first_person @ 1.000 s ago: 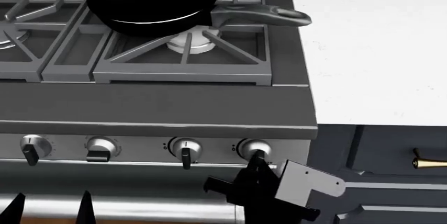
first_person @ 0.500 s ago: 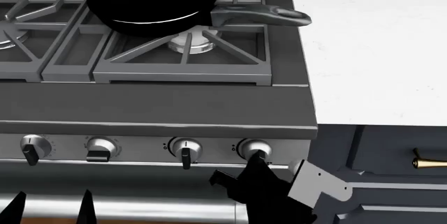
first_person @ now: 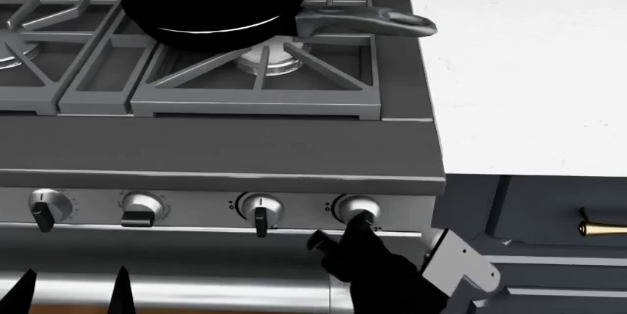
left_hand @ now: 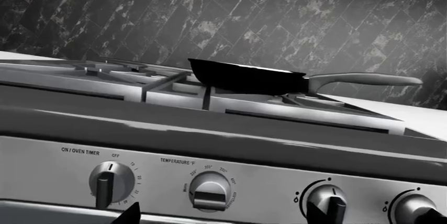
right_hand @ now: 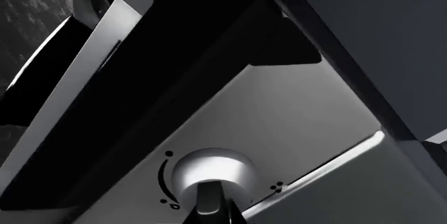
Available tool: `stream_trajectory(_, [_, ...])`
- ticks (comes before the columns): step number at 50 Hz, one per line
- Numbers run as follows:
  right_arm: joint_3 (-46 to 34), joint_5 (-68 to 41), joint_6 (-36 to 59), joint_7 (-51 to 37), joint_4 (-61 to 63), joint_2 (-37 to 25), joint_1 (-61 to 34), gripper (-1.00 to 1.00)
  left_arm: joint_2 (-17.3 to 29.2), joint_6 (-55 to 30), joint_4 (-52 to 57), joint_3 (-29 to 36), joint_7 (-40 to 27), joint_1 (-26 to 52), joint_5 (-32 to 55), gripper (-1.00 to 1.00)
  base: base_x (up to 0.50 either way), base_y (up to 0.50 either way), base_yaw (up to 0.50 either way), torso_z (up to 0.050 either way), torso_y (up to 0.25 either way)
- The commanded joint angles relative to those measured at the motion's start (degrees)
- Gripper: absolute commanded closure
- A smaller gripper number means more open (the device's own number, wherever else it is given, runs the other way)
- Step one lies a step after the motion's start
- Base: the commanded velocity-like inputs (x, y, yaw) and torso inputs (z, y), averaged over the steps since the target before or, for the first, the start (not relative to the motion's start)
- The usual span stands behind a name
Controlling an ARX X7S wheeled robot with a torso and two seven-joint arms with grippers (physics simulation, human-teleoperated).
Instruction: Turn off the front right burner of the stove.
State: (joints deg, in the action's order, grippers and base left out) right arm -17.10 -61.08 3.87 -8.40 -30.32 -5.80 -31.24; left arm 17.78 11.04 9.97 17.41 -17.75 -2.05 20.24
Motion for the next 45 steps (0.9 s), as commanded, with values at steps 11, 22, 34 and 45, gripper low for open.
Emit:
stream_trajectory(11, [0.66,-10.73,1.46,1.00,-8.39,2.22,-3.55,1.00,0.38,-0.07,-0.01,0.23,-0.28,0.28,0.18,-1.00,0.03,0.01,0.02,-0.003,0.000])
stream_trajectory(22, [1.65,-12.40,0.07,0.79,-8.08,2.31,-3.58,1.00,0.51,-0.01,-0.05,0.43,-0.44,0.19,0.08,-1.00,0.03,0.01,0.02,-0.002,0.000])
stream_trajectory(34, [2.21,-14.79,0.20,0.85,-6.97,2.12,-3.23,1.00,0.68,0.00,-0.07,0.61,-0.61,0.15,0.12,-1.00,0.03,0.00,0.02,-0.002,0.000])
stream_trajectory(45, [3.49,-17.49,-0.37,0.86,-6.33,2.23,-2.89,1.00,0.88,0.06,0.06,0.79,-0.77,-0.06,0.12,-1.00,0.02,0.00,0.01,-0.002,0.000])
